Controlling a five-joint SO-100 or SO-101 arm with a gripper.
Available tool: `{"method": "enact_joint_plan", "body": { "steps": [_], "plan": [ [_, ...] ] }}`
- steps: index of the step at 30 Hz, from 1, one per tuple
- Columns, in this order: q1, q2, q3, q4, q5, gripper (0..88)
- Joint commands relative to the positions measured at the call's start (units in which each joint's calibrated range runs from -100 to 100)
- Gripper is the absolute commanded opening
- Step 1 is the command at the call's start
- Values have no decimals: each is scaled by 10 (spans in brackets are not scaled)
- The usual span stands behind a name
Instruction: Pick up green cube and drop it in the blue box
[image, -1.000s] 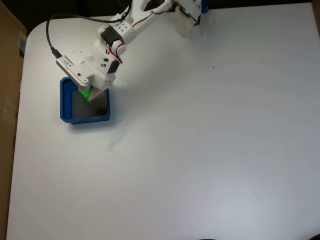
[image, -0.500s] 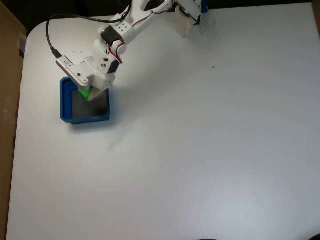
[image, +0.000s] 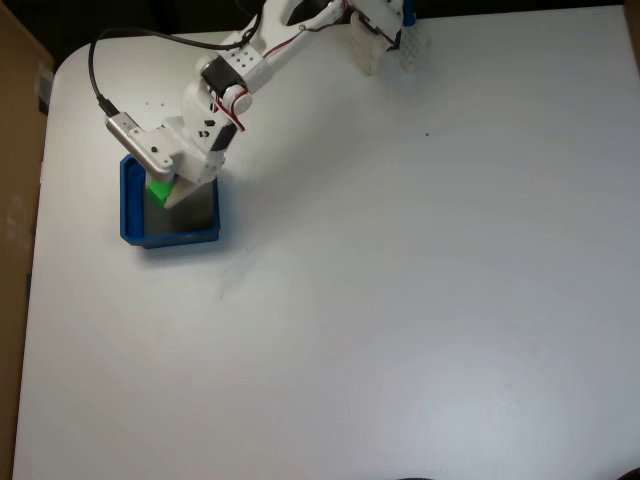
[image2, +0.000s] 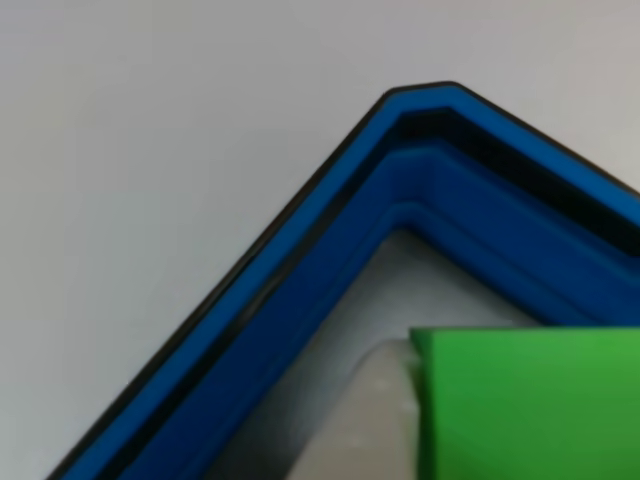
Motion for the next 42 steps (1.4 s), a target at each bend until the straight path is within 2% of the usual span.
{"method": "enact_joint_plan", "body": {
  "steps": [1, 19, 22, 31, 42],
  "plan": [
    [16, -10, -7, -13, -1, 8],
    [16, 15, -9, -15, -1, 10],
    [16, 14, -9, -13, -2, 38],
    [15, 11, -8, -13, -2, 201],
    [17, -31, -3, -11, -2, 209]
  ]
}}
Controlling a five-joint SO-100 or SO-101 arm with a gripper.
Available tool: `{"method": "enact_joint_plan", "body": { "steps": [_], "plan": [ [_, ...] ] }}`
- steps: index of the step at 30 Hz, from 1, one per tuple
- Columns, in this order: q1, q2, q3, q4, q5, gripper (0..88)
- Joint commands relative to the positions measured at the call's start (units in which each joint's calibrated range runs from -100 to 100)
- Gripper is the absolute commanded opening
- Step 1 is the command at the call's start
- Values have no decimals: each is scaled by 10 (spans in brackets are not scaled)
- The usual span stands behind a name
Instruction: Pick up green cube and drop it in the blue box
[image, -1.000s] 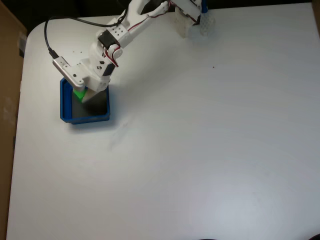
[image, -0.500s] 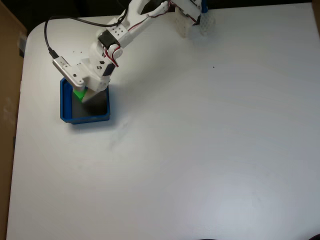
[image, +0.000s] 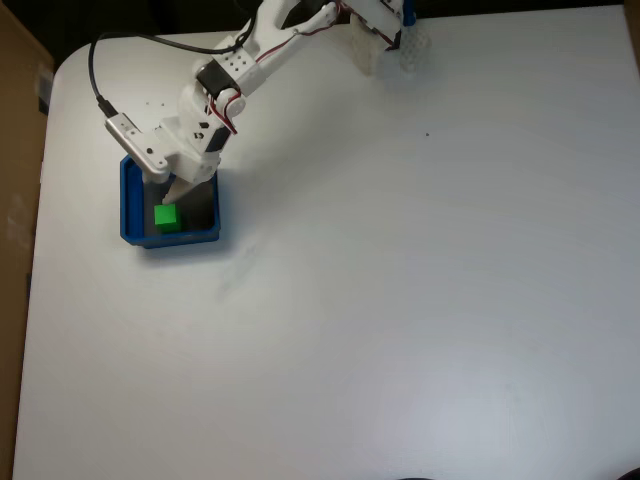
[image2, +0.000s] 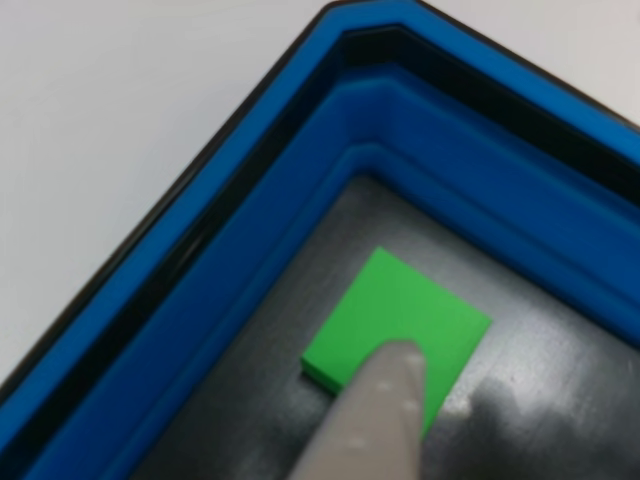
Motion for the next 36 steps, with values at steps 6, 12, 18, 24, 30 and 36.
{"method": "enact_joint_plan", "body": {
  "steps": [6, 12, 18, 24, 30, 36],
  "plan": [
    [4, -174, 40, -8, 1, 205],
    [0, -331, 167, -8, -1, 199],
    [-2, -500, 336, -8, 1, 198],
    [-2, -647, 475, -8, 1, 159],
    [-2, -763, 590, -8, 0, 41],
    [-5, -875, 716, -8, 0, 3]
  ]
}}
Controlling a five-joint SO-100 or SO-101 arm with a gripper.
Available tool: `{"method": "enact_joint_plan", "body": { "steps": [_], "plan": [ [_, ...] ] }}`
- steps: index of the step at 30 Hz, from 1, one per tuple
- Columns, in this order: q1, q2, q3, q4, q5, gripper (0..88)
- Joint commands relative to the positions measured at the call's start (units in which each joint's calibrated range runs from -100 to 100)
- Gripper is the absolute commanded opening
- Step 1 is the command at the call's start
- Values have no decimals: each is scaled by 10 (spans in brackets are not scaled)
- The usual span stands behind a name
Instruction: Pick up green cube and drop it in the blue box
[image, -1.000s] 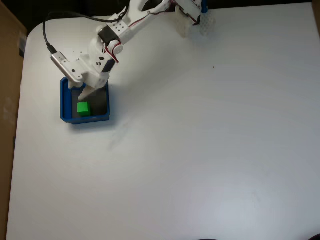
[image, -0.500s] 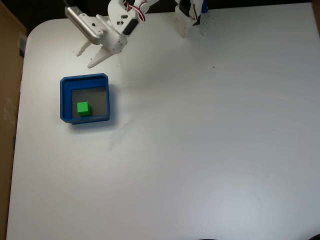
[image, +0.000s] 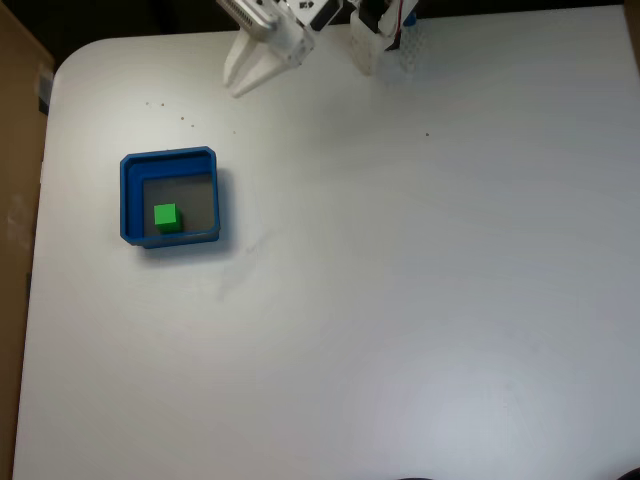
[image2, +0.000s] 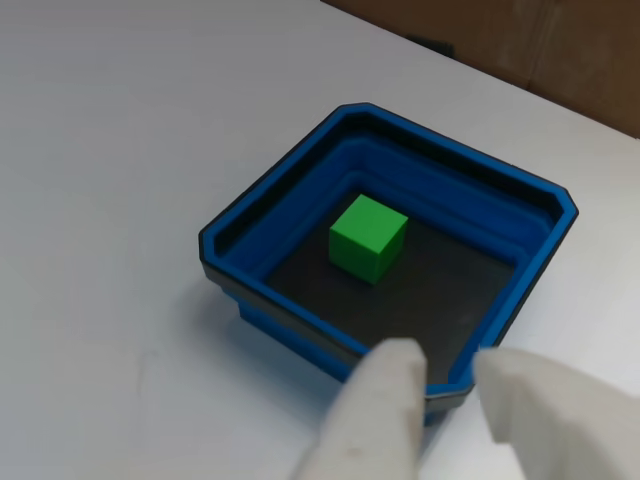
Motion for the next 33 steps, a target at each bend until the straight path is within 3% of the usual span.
{"method": "enact_joint_plan", "body": {
  "steps": [1, 23, 33],
  "plan": [
    [-8, -95, 75, -8, 1, 4],
    [-88, -460, 474, -9, 2, 4],
    [-226, -487, 488, -8, -1, 4]
  ]
}}
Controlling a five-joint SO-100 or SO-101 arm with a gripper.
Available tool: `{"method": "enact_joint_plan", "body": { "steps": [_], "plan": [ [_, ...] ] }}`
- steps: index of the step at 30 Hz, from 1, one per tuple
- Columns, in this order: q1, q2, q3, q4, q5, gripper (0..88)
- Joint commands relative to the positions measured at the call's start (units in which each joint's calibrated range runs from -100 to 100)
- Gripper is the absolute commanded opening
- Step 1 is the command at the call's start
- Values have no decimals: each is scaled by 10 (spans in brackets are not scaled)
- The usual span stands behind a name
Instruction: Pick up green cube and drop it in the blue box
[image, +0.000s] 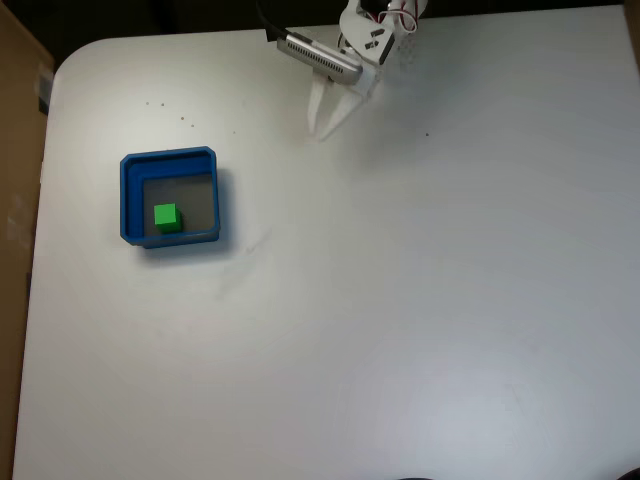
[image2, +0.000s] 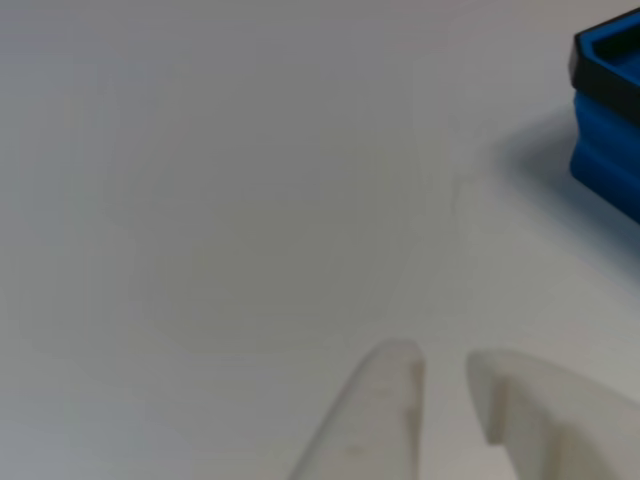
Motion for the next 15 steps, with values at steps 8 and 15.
{"method": "enact_joint_plan", "body": {
  "steps": [8, 15],
  "plan": [
    [-153, -12, 3, -8, -2, 4],
    [-211, -12, 3, -8, -2, 4]
  ]
}}
